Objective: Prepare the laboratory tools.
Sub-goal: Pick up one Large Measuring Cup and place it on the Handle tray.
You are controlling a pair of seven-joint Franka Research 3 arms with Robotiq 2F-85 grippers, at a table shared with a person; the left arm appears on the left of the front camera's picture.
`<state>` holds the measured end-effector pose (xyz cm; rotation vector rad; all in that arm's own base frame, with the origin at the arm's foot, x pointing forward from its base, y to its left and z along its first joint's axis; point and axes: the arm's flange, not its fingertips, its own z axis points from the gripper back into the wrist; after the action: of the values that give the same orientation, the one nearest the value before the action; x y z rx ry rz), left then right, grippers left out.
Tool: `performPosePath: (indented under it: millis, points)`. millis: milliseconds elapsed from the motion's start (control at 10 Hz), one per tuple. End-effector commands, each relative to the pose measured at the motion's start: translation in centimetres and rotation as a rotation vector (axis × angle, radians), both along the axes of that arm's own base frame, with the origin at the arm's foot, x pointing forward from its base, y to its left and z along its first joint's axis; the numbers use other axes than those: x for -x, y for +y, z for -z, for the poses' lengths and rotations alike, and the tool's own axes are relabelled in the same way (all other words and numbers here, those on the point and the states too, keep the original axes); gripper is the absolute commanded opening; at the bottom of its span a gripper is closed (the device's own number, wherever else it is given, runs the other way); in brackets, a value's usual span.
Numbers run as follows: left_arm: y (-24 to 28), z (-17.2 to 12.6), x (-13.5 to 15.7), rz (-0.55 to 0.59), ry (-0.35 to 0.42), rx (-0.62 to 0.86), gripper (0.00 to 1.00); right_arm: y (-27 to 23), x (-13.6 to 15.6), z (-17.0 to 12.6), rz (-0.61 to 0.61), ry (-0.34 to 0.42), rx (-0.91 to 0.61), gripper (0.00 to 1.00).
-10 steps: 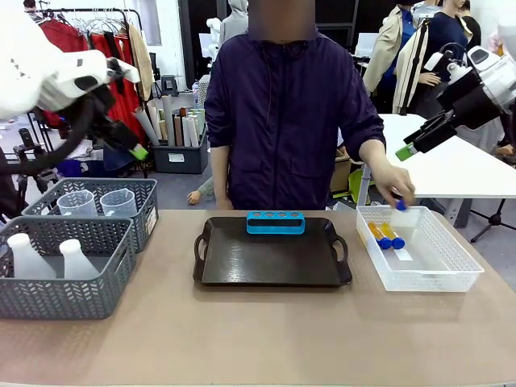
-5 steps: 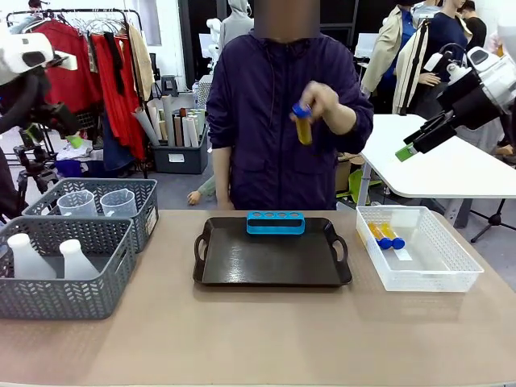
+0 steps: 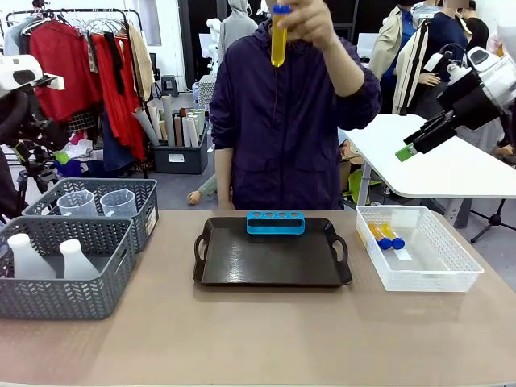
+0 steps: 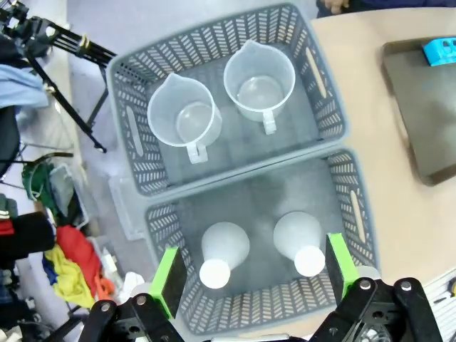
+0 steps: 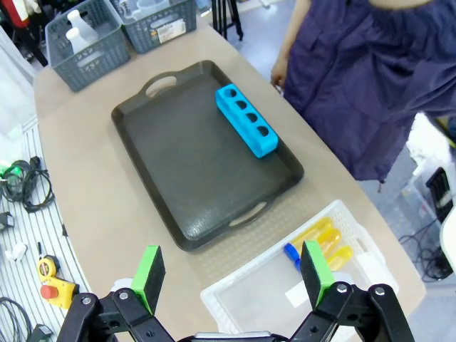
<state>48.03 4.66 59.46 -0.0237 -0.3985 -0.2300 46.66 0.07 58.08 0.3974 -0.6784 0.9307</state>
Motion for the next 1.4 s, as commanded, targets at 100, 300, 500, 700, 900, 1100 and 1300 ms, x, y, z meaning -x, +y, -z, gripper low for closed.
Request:
performPosePath:
  millis: [100, 300, 500, 700, 900, 1100, 1300]
  points:
    - [-0.1, -0.6, 0.4, -0.001, -0.006, 0.000, 1.00, 0.0, 0.0, -0.1, -0.006, -0.003, -0.013, 1.00]
    - [0.2, 1.4, -1.5, -0.014, 0.033, -0.032, 1.00, 0.0, 0.0, -0.1, -0.006, -0.003, -0.013, 1.00]
    - [1.7, 4.6, -4.4, -0.011, 0.107, -0.020, 1.00, 0.0, 0.0, -0.1, -0.006, -0.003, -0.013, 1.00]
    - [3.4, 7.6, -6.8, -0.064, 0.130, 0.018, 1.00, 0.0, 0.0, -0.1, -0.006, -0.003, -0.013, 1.00]
    - [4.9, 10.0, -9.3, -0.068, 0.118, 0.034, 1.00, 0.0, 0.0, -0.1, -0.006, -0.003, -0.013, 1.00]
    - [5.7, 10.9, -11.9, -0.086, 0.165, 0.042, 1.00, 0.0, 0.0, -0.1, -0.006, -0.003, -0.013, 1.00]
    - [5.7, 12.2, -14.0, -0.096, 0.209, 0.049, 1.00, 0.0, 0.0, -0.1, -0.006, -0.003, -0.013, 1.00]
